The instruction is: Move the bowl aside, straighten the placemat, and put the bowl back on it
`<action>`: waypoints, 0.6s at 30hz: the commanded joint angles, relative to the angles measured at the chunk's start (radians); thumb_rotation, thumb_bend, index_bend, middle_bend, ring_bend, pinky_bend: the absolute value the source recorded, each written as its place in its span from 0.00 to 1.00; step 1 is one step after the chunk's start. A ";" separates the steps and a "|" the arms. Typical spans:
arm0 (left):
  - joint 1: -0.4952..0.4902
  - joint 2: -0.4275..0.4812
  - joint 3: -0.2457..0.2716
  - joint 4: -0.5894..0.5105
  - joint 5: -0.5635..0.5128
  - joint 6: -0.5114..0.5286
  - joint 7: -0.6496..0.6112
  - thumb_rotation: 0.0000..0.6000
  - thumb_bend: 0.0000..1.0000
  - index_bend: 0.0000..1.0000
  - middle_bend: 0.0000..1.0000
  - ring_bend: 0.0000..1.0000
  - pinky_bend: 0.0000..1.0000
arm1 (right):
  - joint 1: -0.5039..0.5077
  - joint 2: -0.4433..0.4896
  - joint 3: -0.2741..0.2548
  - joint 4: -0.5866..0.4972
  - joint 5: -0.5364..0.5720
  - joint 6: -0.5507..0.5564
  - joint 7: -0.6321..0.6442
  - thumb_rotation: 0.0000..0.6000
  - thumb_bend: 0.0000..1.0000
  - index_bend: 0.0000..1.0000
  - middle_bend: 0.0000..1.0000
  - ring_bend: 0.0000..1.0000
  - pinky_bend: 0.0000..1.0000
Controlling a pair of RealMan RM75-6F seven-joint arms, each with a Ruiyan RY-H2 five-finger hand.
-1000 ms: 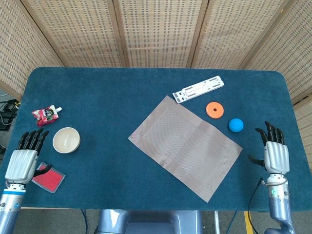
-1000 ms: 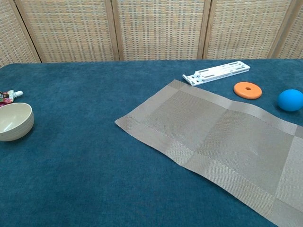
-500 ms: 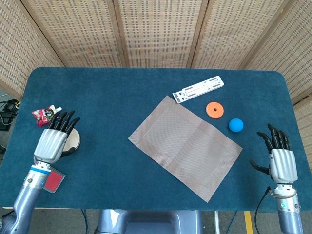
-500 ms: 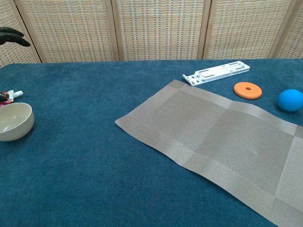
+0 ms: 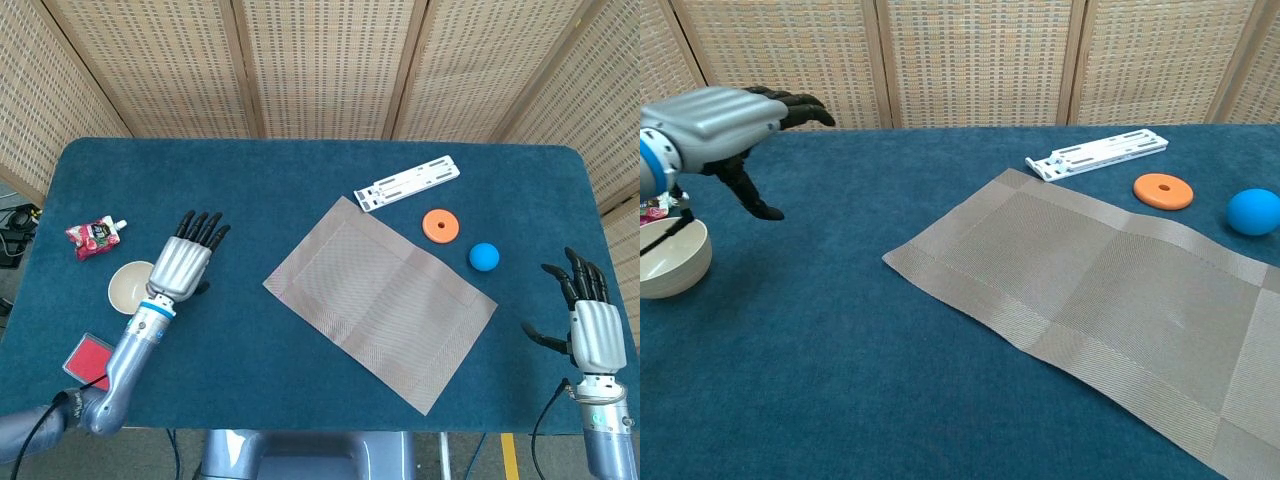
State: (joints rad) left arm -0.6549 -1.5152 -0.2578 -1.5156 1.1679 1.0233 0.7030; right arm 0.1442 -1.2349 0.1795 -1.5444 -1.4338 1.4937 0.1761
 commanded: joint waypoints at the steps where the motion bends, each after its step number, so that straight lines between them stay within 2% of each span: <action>1: -0.056 -0.059 -0.006 0.059 -0.050 -0.037 0.057 1.00 0.01 0.08 0.00 0.00 0.00 | -0.001 0.009 0.005 -0.001 0.008 -0.003 0.019 1.00 0.23 0.22 0.00 0.00 0.00; 10: -0.146 -0.189 0.015 0.191 -0.141 -0.083 0.137 1.00 0.00 0.07 0.00 0.00 0.00 | -0.002 0.026 0.017 0.000 0.033 -0.019 0.068 1.00 0.23 0.22 0.00 0.00 0.00; 18: -0.203 -0.288 0.033 0.327 -0.176 -0.107 0.149 1.00 0.00 0.07 0.00 0.00 0.00 | -0.002 0.037 0.023 -0.006 0.044 -0.027 0.098 1.00 0.23 0.22 0.00 0.00 0.00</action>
State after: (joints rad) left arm -0.8437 -1.7833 -0.2305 -1.2098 0.9993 0.9238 0.8509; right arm 0.1423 -1.1986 0.2021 -1.5500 -1.3907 1.4669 0.2732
